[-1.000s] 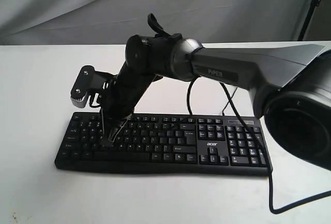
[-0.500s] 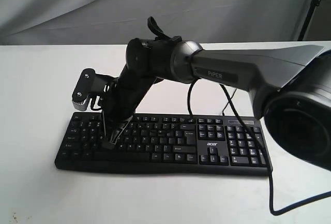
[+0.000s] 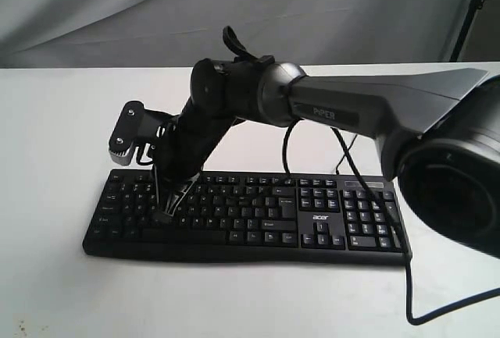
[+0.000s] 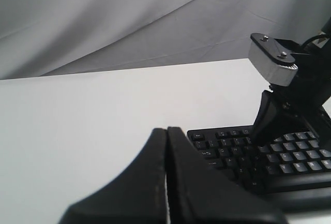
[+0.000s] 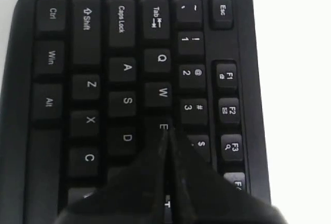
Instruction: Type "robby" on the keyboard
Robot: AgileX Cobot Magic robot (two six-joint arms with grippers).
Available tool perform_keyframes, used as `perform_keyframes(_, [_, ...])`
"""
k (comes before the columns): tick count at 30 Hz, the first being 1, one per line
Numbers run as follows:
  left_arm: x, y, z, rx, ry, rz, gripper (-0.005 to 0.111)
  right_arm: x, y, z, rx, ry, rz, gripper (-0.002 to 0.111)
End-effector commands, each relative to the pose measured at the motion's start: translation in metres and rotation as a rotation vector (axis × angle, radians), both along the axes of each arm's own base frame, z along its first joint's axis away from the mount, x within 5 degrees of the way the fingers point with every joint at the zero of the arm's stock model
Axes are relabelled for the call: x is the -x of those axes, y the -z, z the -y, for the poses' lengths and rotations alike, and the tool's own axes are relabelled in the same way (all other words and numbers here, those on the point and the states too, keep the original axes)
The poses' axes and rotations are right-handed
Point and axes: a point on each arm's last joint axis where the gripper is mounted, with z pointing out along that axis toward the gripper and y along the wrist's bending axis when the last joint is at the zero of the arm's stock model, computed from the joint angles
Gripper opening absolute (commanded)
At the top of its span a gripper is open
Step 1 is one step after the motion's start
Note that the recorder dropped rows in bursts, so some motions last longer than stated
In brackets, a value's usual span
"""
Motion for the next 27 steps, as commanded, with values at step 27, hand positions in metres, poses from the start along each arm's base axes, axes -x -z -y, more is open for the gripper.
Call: perform_keyframes(27, [0.0001,0.0008,0.0003,-0.001,0.006,0.005,0.000,0.0017,0.0015,0.0027,0.033,0.002,-0.011,0.000])
